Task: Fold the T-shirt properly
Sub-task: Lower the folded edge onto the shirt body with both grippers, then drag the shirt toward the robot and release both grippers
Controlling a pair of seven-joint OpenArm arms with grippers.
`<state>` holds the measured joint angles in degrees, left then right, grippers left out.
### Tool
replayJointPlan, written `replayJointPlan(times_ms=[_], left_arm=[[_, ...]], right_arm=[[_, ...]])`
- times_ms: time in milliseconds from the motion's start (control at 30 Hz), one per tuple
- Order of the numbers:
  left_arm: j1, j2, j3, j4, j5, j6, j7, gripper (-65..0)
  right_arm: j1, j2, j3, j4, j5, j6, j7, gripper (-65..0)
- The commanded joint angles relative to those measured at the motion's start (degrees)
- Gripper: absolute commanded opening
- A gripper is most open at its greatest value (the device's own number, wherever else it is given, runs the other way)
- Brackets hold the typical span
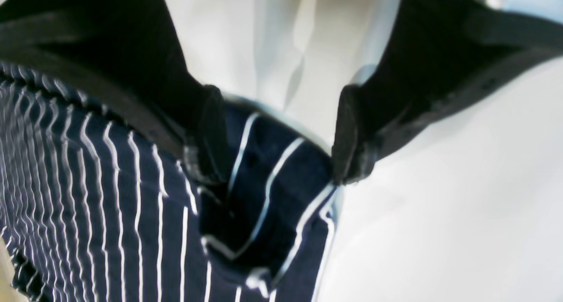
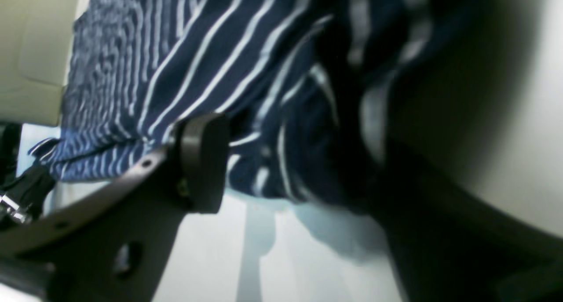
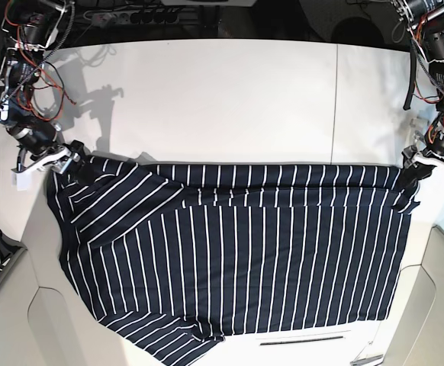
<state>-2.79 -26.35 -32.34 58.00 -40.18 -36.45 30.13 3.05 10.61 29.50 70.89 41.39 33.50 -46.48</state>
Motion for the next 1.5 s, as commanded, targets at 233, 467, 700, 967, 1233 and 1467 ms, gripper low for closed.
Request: replayJointPlan(times_ms=[233,467,700,967,1233,1467], left_arm=[[-2.12,-1.11,-0.24,-3.65,-1.11,-0.22,-0.72,-24.3],[-2.12,-1.11,-0.24,-3.63,-1.16,-3.55,-0.52,-55.9],[-2.12,-1.16,-0.26,-2.69,-4.2,-3.55,3.19,-65.0],[2.08,-1.51,-0.83,5.97,-8.46,-3.55,8.37,-65.0],[8.92,-1.44,-1.44,15.19,-8.5,-3.55,8.74,-65.0],[13.86,-1.42,-1.73,16.41,-10.03,-3.55,9.18,-65.0]], right_arm=[[0.59,-0.02,0.04,0.76,-0.44,0.15,0.44,-25.4],[0.61,0.0,0.04,0.76,-0.46,0.22,0.46,-61.1],[0.59,0.0,0.07,0.85,-0.22,0.37,0.13,-65.0],[-1.42,0.02,1.29,4.76,1.09,0.37,-5.07,-65.0],[-7.04,0.11,2.16,14.29,2.8,0.37,-7.8,-65.0],[-12.72,0.15,2.23,20.24,4.48,0.37,-9.53,-65.0]])
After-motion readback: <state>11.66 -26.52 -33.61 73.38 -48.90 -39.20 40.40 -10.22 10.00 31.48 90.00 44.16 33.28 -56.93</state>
